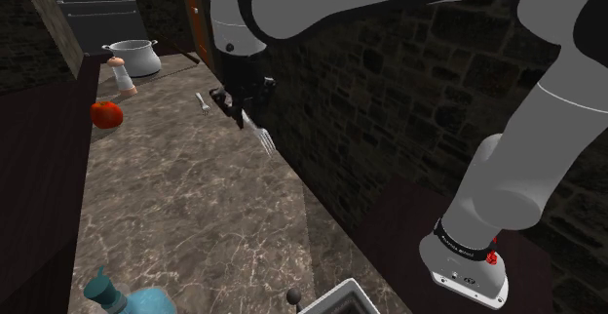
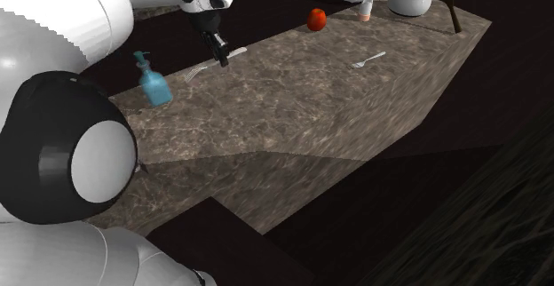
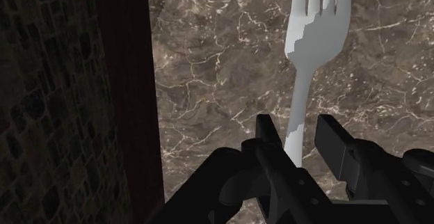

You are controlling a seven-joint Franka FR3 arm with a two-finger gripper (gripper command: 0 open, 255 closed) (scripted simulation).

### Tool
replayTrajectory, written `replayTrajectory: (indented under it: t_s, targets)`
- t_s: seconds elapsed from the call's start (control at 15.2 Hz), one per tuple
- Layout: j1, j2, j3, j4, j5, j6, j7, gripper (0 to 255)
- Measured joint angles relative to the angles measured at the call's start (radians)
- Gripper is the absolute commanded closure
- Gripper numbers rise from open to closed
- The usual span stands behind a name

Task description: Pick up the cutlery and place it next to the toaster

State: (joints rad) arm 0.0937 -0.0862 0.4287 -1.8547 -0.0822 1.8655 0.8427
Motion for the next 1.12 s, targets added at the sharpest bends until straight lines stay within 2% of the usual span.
replayTrajectory:
  t_s: [0.46,1.12]
  targets:
    - [0.073,-0.004,0.092,0.004,-0.004,-0.024,0.163,255]
    - [0.195,0.105,0.237,0.131,-0.075,-0.095,0.439,255]
